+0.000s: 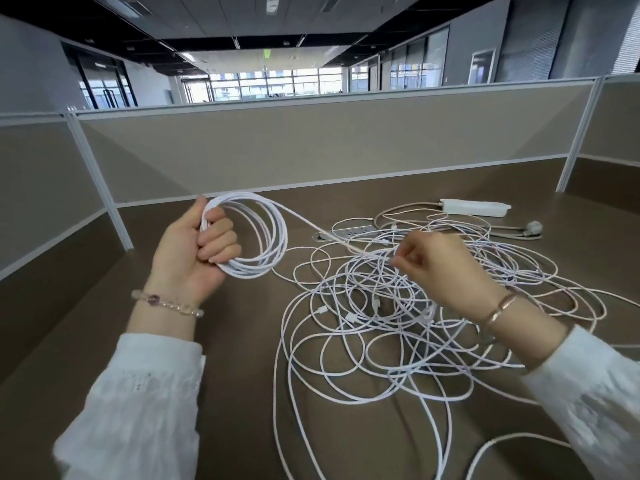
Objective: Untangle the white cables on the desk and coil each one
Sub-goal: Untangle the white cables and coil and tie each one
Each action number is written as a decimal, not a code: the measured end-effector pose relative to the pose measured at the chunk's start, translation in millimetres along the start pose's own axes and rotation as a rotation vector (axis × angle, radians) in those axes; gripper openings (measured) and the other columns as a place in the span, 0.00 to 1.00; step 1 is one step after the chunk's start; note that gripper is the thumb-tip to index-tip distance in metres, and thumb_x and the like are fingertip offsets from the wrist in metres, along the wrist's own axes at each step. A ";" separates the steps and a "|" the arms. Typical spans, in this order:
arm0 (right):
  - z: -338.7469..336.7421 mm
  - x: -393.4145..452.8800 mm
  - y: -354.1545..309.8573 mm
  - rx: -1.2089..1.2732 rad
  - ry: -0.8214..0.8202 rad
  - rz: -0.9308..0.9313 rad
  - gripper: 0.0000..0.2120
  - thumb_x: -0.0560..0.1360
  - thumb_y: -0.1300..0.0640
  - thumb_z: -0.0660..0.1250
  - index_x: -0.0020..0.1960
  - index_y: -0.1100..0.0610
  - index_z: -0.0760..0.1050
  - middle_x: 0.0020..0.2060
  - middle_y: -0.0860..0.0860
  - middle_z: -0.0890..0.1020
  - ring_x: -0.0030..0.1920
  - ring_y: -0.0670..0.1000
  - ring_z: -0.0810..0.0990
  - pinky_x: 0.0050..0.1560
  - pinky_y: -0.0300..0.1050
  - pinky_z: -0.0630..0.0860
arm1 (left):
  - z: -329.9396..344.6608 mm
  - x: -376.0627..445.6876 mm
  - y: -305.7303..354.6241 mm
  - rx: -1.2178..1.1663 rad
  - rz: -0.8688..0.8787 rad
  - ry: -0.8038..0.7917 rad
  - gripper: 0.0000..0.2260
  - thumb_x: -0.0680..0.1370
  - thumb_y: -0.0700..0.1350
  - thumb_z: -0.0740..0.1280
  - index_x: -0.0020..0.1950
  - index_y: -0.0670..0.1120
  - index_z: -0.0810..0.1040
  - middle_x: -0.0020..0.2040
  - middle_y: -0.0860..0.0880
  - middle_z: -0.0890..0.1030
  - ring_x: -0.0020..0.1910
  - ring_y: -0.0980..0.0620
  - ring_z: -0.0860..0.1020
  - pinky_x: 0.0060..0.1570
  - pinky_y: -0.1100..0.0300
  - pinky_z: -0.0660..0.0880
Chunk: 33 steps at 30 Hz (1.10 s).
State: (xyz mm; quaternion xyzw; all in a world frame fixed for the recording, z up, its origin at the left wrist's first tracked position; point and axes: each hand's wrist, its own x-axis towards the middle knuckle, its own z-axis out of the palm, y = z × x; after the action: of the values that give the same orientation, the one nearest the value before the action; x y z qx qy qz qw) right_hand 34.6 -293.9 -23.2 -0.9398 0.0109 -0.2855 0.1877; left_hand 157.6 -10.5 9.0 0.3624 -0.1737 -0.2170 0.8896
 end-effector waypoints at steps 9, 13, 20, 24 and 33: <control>-14.1 -14.5 -83.3 -0.115 -0.301 -0.305 0.12 0.78 0.44 0.59 0.47 0.51 0.75 0.41 0.48 0.81 0.44 0.52 0.77 0.42 0.44 0.68 | 39.8 0.4 -37.3 0.343 0.073 0.015 0.20 0.83 0.57 0.52 0.35 0.48 0.64 0.22 0.52 0.61 0.19 0.56 0.59 0.21 0.65 0.61; -27.7 -0.5 -94.7 -0.023 -0.290 -0.361 0.09 0.77 0.45 0.62 0.41 0.47 0.72 0.29 0.42 0.72 0.35 0.47 0.70 0.40 0.44 0.69 | 59.8 -8.2 -57.7 0.734 0.116 -0.014 0.20 0.83 0.54 0.55 0.35 0.45 0.67 0.23 0.49 0.70 0.21 0.51 0.69 0.25 0.63 0.66; -40.0 20.1 -71.5 0.081 -0.121 -0.312 0.18 0.65 0.37 0.71 0.44 0.49 0.73 0.33 0.41 0.76 0.34 0.39 0.74 0.39 0.43 0.71 | 80.8 -25.9 -69.2 0.804 -0.248 -0.208 0.18 0.83 0.49 0.55 0.34 0.47 0.66 0.19 0.50 0.61 0.14 0.56 0.55 0.21 0.68 0.51; -32.6 17.0 -54.4 0.388 -0.414 -0.187 0.30 0.64 0.40 0.72 0.61 0.51 0.71 0.50 0.42 0.80 0.51 0.43 0.80 0.54 0.42 0.76 | 82.9 -26.6 -66.7 0.618 -0.359 -0.248 0.20 0.80 0.53 0.58 0.32 0.44 0.68 0.18 0.52 0.58 0.13 0.59 0.55 0.19 0.73 0.51; -21.8 13.7 -37.7 1.152 -0.869 0.111 0.13 0.75 0.55 0.64 0.42 0.64 0.79 0.20 0.46 0.64 0.19 0.42 0.62 0.25 0.37 0.68 | 79.1 -28.8 -59.8 0.722 -0.396 -0.316 0.20 0.75 0.59 0.59 0.30 0.48 0.66 0.18 0.54 0.58 0.16 0.58 0.57 0.31 0.59 0.77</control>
State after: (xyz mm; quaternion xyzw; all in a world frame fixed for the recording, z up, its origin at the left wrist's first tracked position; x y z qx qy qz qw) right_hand 31.0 -268.1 14.4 -0.7182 -0.1694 0.1635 0.6549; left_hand 80.8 -79.3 15.1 0.6384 -0.2997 -0.3614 0.6099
